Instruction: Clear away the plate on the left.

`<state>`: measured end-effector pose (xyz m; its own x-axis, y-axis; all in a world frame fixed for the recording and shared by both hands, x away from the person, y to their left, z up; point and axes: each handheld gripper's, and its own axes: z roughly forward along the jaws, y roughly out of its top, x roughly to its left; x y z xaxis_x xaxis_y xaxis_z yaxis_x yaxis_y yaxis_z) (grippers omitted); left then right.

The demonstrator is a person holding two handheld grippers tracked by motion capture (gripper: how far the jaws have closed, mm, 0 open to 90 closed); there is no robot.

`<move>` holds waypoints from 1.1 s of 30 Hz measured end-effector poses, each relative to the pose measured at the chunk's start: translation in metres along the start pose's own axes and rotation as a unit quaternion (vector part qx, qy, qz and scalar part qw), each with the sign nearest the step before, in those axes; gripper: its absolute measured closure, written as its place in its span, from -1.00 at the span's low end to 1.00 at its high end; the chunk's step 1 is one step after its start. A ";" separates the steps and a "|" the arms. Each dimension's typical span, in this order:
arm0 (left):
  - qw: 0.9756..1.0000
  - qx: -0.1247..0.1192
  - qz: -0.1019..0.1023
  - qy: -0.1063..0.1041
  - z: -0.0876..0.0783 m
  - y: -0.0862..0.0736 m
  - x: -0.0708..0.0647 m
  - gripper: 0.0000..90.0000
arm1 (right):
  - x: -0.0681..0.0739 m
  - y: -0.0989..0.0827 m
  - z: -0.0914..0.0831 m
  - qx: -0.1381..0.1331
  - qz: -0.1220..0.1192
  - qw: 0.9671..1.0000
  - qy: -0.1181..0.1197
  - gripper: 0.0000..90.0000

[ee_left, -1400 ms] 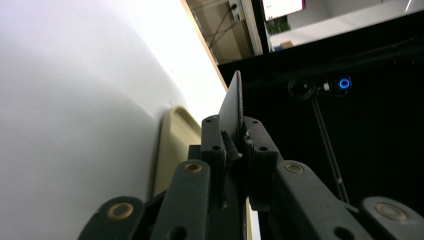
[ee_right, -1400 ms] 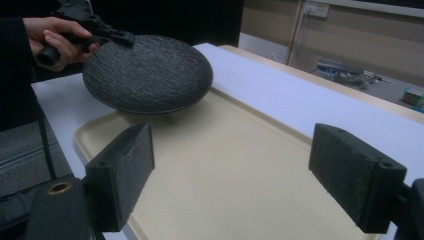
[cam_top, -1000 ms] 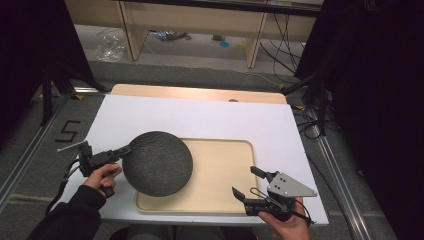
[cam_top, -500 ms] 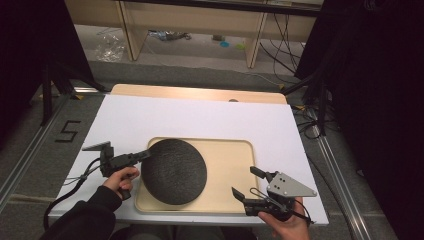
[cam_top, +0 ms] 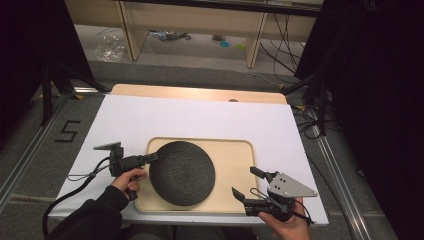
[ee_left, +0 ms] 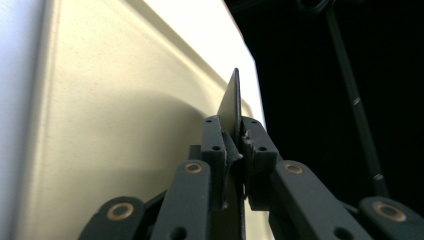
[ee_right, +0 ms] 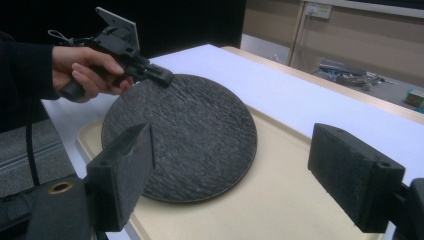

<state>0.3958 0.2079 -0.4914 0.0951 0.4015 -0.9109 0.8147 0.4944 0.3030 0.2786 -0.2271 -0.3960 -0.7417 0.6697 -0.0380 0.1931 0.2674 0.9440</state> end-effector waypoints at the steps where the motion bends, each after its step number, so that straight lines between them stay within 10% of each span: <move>1: 1.000 0.000 0.008 0.002 0.000 0.000 0.001 0.85 | 0.000 0.000 0.000 0.002 -0.001 1.000 0.001 -0.56; 8: 0.998 0.027 0.033 0.048 0.002 -0.001 0.002 0.92 | 0.000 0.000 0.000 -0.001 -0.001 1.000 0.000 -0.56; 33: 0.994 0.098 0.019 0.046 0.020 -0.025 0.010 0.89 | 0.000 0.000 0.001 0.006 -0.004 1.000 0.003 -0.56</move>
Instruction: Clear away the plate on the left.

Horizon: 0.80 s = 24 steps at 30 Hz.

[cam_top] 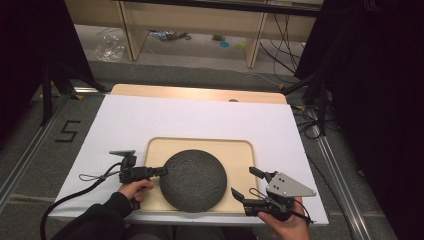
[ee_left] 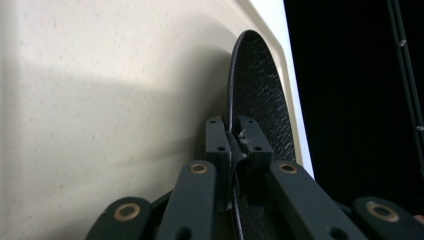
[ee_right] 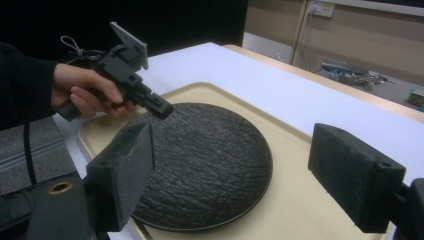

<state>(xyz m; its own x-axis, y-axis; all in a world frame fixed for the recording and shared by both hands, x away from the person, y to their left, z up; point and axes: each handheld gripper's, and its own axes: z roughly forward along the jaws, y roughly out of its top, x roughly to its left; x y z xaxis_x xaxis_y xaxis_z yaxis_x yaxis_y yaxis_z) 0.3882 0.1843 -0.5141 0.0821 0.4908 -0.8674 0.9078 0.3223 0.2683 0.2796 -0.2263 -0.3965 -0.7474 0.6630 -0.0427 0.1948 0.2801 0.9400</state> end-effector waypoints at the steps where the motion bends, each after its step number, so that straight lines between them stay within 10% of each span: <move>1: 1.000 0.004 0.003 0.002 0.000 -0.001 0.001 0.88 | 0.000 0.000 0.000 0.000 -0.001 1.000 -0.001 -0.56; 15: 1.000 0.001 0.031 0.004 -0.009 0.007 -0.005 0.48 | 0.000 0.000 -0.001 0.000 0.001 1.000 0.000 -0.56; 24: 0.991 -0.025 0.114 0.065 -0.034 0.023 -0.012 0.06 | 0.000 -0.001 0.000 -0.001 -0.001 1.000 -0.004 -0.56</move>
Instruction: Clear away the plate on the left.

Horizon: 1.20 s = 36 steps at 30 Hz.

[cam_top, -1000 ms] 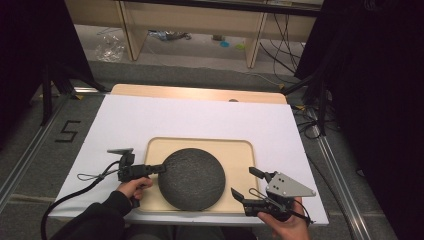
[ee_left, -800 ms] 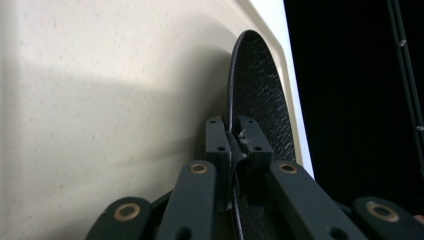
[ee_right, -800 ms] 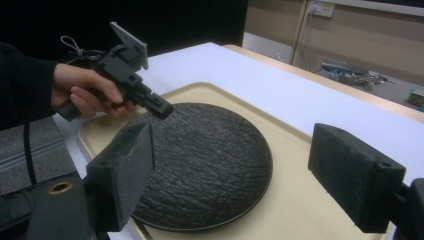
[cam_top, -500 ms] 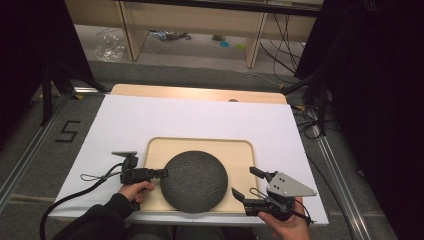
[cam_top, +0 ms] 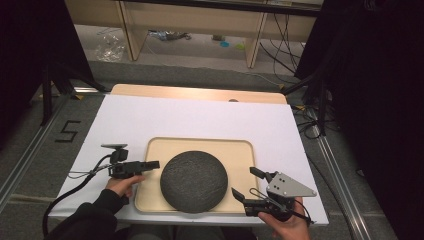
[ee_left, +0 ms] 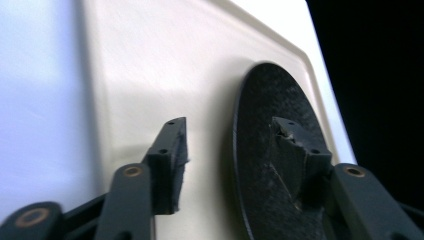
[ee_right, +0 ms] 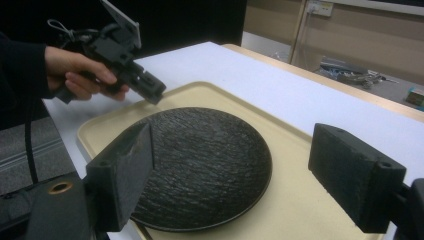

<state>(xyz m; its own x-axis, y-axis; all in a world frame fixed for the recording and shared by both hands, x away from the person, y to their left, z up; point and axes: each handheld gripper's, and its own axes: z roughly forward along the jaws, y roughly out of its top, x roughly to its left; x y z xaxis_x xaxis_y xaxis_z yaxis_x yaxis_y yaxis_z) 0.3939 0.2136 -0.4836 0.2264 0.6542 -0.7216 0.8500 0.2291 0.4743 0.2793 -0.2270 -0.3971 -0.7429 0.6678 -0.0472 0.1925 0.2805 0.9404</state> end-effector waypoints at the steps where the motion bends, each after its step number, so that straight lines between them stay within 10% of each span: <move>1: 1.000 -0.014 0.012 0.010 -0.005 0.002 -0.002 0.04 | 0.000 0.000 -0.001 0.010 0.000 1.000 -0.001 -0.56; 9: 0.989 -0.107 0.093 0.031 -0.046 0.011 -0.012 -0.14 | -0.001 0.000 -0.001 0.000 0.005 1.000 0.000 -0.57; 15: 0.979 -0.120 0.144 0.076 -0.064 0.012 -0.013 -0.25 | -0.001 -0.001 -0.001 0.003 0.008 1.000 -0.001 -0.57; 20: 0.972 -0.139 0.179 0.063 -0.077 0.011 -0.015 -0.33 | 0.000 -0.001 -0.001 0.003 0.007 1.000 0.001 -0.58; 36: 0.957 -0.155 0.232 0.074 -0.100 -0.001 -0.024 -0.39 | 0.000 -0.001 -0.001 0.005 0.007 1.000 0.000 -0.58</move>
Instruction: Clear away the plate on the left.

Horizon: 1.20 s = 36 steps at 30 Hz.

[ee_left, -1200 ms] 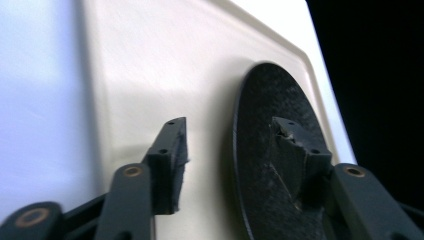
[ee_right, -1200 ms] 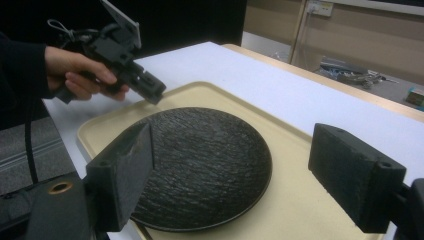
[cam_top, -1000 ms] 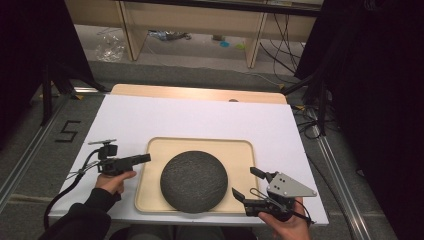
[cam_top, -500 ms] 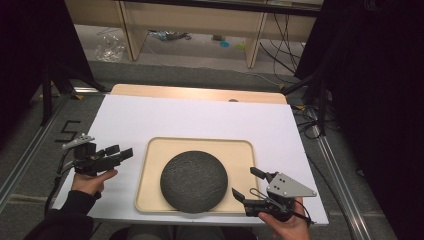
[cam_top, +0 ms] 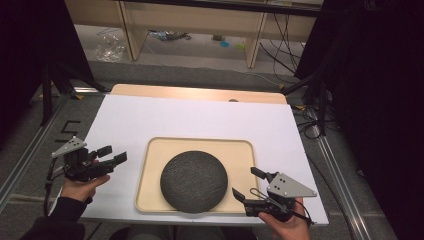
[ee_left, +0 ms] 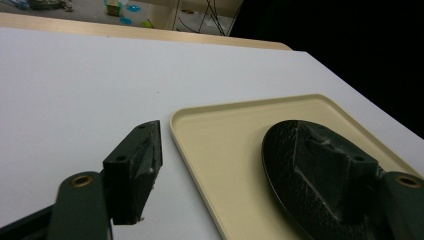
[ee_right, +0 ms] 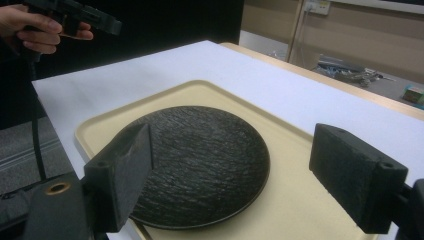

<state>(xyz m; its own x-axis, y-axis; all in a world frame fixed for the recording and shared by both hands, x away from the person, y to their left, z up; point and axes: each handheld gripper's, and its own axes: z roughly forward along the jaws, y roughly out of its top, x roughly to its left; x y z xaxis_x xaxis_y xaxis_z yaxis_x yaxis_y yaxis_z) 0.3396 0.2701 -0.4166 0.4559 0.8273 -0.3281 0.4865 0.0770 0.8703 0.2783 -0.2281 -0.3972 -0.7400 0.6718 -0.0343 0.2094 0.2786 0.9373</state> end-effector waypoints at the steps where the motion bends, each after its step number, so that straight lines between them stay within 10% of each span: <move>1: 1.000 -0.003 0.003 -0.001 -0.002 0.000 -0.001 -0.40 | 0.000 0.000 0.000 -0.007 0.000 1.000 -0.004 -0.58; 16: 0.998 -0.027 0.049 -0.036 -0.020 -0.005 -0.025 -0.56 | 0.000 0.000 0.000 -0.003 -0.001 1.000 -0.003 -0.58; 36: 0.992 0.009 0.091 -0.084 -0.009 -0.022 -0.075 -0.56 | 0.000 0.000 0.000 -0.004 0.000 1.000 -0.003 -0.59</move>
<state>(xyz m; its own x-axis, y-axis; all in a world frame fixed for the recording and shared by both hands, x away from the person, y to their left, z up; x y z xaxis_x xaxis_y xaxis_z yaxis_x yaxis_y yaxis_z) 0.2877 0.2112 -0.4075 0.6548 0.7218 -0.2241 0.3975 -0.0766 0.9144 0.2781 -0.2285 -0.3973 -0.7357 0.6763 -0.0366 0.2041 0.2729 0.9401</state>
